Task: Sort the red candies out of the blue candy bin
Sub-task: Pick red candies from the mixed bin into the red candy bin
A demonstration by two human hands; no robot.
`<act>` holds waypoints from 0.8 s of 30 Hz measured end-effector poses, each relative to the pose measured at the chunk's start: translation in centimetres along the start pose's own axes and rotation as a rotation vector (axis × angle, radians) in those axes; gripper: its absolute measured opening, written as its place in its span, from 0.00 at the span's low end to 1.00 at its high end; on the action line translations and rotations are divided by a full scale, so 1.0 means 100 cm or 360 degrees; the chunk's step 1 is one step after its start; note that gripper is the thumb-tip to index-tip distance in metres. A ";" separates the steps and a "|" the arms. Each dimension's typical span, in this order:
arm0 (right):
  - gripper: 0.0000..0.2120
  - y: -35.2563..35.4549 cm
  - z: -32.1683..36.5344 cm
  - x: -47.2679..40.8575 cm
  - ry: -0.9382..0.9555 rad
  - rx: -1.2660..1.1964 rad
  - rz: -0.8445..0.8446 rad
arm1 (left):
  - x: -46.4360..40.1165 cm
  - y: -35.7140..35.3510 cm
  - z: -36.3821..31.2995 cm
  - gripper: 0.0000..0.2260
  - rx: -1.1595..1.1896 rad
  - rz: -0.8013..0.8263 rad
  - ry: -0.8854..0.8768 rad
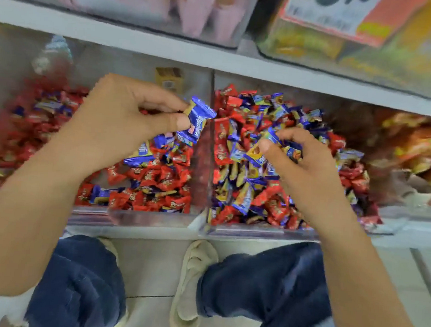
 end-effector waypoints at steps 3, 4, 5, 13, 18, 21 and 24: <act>0.06 0.041 -0.044 -0.004 -0.0192 -0.0029 -0.0129 | -0.018 -0.060 -0.031 0.09 -0.0054 0.0131 -0.0162; 0.06 0.054 -0.053 -0.007 -0.0241 -0.0057 -0.0182 | -0.027 -0.081 -0.036 0.07 -0.0094 0.0186 -0.0173; 0.06 0.060 -0.061 -0.010 -0.0279 -0.0090 -0.0210 | -0.034 -0.098 -0.036 0.05 -0.0150 0.0254 -0.0166; 0.12 0.069 -0.066 -0.021 -0.0327 -0.0327 -0.0038 | -0.060 -0.139 -0.038 0.12 -0.0568 0.0389 -0.0235; 0.08 0.064 -0.047 -0.010 -0.0026 -0.0152 -0.0266 | -0.030 -0.079 -0.028 0.08 -0.0579 0.0283 -0.0275; 0.08 0.038 -0.021 -0.001 0.0184 -0.0030 -0.0131 | -0.011 -0.028 -0.008 0.07 -0.0602 0.0141 -0.0192; 0.07 0.002 0.011 0.006 0.0363 0.0081 0.0012 | -0.003 0.019 0.022 0.08 -0.0630 0.0125 -0.0058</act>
Point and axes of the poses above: each hand's wrist, its own x-axis away from the middle knuckle, its own y-axis out of the back of the hand, z = x × y, the point moved 4 cm from there along -x, towards the middle knuckle, and after that the axes turned 4 degrees about x, right-handed, at the moved point
